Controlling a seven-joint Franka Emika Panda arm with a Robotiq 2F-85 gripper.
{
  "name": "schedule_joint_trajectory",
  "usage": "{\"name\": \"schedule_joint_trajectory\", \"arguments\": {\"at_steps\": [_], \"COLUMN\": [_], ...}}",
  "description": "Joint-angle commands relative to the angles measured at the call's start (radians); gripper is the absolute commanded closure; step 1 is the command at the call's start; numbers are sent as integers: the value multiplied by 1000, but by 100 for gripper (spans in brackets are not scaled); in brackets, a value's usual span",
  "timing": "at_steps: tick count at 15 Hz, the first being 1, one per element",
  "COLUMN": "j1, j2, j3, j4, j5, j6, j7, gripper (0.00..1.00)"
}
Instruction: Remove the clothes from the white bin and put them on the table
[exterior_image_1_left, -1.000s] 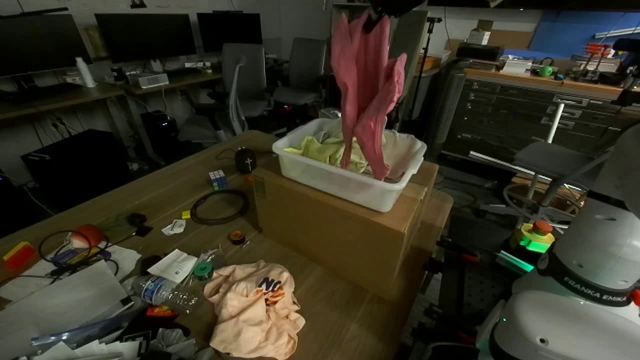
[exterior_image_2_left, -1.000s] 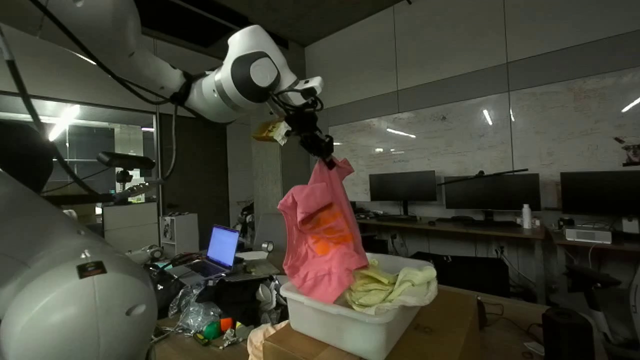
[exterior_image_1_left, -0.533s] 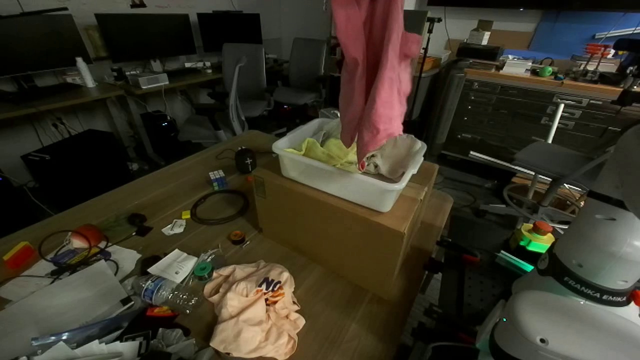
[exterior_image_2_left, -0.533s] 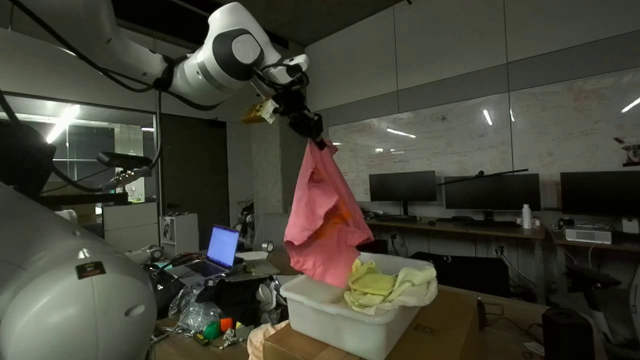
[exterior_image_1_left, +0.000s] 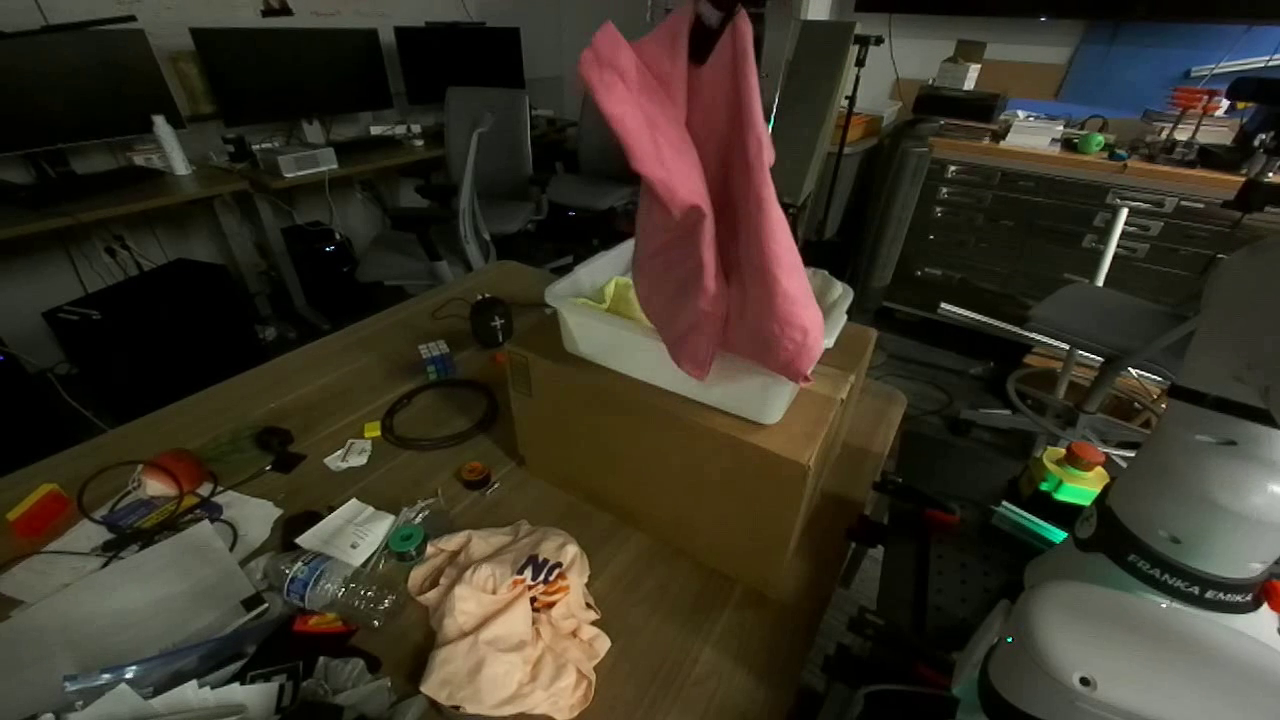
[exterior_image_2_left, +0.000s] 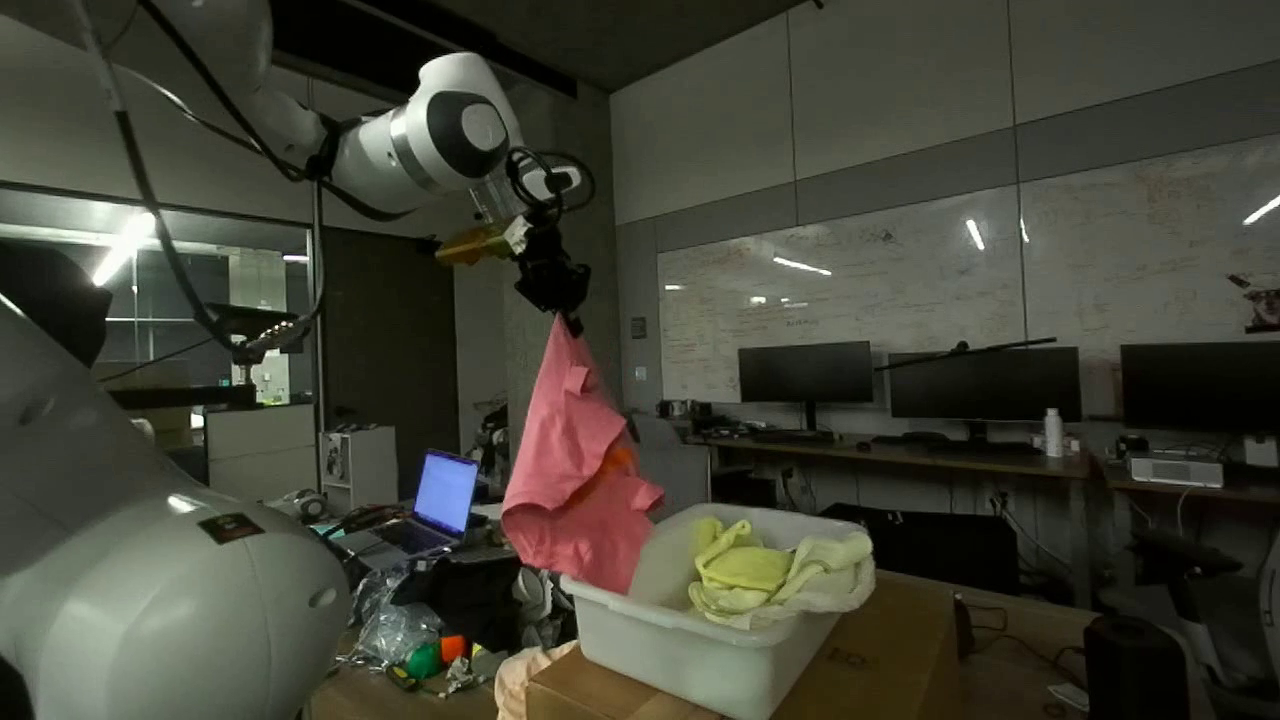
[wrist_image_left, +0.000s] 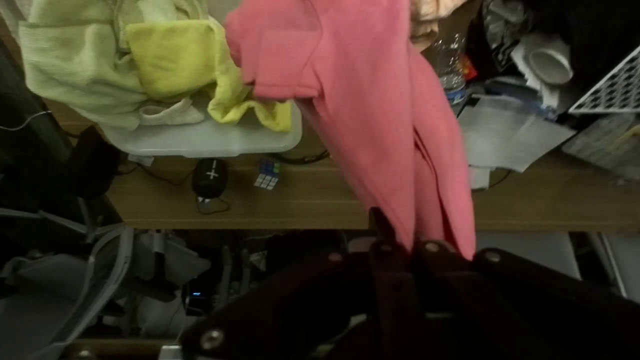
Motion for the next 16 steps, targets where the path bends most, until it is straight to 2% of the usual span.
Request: {"name": "schedule_joint_trajectory", "arguments": {"at_steps": [1, 7, 11, 16], "j1": [66, 156, 157, 135], "j2": [130, 285, 381, 461], "j3": [34, 48, 73, 85], "j4": [138, 273, 357, 415], "j5": [8, 23, -19, -125], "j6": [-94, -154, -167, -100], "j7": [-83, -195, -180, -84], "gripper": [98, 98, 99, 99]}}
